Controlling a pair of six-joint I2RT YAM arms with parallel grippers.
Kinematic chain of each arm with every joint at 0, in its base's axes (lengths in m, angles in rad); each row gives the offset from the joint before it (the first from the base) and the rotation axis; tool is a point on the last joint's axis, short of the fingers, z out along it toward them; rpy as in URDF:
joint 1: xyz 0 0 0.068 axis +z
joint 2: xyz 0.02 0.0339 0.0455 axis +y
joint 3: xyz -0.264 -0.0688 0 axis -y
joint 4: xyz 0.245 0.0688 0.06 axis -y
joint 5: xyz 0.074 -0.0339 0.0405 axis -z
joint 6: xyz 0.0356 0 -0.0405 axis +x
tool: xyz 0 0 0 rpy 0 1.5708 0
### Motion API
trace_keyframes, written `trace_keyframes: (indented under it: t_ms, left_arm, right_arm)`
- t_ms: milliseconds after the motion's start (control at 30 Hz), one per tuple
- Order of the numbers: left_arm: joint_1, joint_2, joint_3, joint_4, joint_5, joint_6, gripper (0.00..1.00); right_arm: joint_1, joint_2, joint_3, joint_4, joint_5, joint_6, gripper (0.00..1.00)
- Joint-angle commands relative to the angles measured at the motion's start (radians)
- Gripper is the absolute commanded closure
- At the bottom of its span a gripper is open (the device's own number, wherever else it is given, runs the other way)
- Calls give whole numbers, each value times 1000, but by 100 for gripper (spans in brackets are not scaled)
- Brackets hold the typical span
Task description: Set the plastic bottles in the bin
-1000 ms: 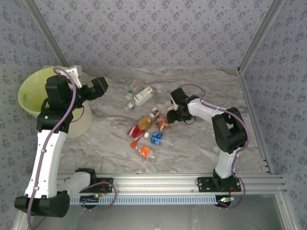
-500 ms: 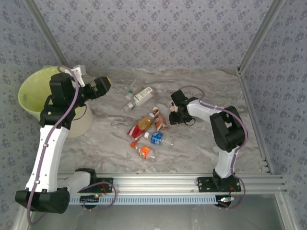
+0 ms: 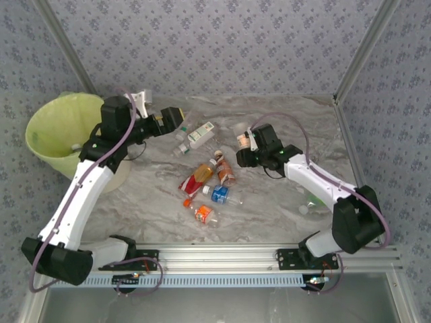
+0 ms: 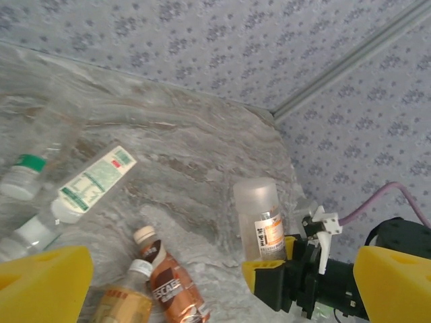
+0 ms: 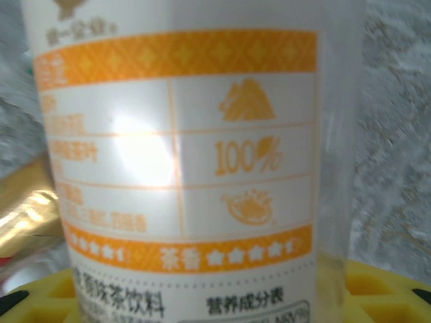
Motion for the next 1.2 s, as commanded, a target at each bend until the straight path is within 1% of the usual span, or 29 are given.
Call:
trace_keyframes:
  t_ms: [0, 200, 333, 400, 500, 600, 700, 833, 1033, 1100, 1167]
  left_arm:
    - [-42, 42, 4, 97, 75, -33, 1]
    - [-158, 146, -3, 204, 123, -54, 1]
    - [-220, 220, -27, 308, 144, 8, 1]
    - [-225, 247, -50, 381, 171, -6, 1]
    - [-225, 270, -76, 474, 180, -42, 1]
    - [-227, 278, -86, 509, 185, -48, 1]
    - [-229, 284, -95, 495, 159, -36, 4]
    - [-229, 296, -97, 482, 149, -41, 10]
    - [-229, 294, -99, 487, 163, -46, 40]
    - [-229, 285, -98, 479, 159, -41, 47]
    - [-229, 279, -90, 452, 149, -36, 49]
  right_arm:
    - [6, -56, -32, 98, -99, -4, 56]
    - [27, -104, -61, 211, -288, 8, 56]
    - [59, -102, -64, 257, -362, 0, 55]
    - [68, -104, -73, 285, -400, -4, 55]
    - [72, -112, -76, 316, -439, -1, 55]
    - [77, -118, -85, 346, -449, 15, 55]
    - [88, -116, -83, 355, -450, 17, 55]
    - [102, -116, -94, 410, -460, 31, 54]
    - [115, -112, -94, 468, -409, 60, 53]
    - [116, -105, -93, 470, -410, 62, 50]
    - [115, -100, -93, 471, -425, 58, 47]
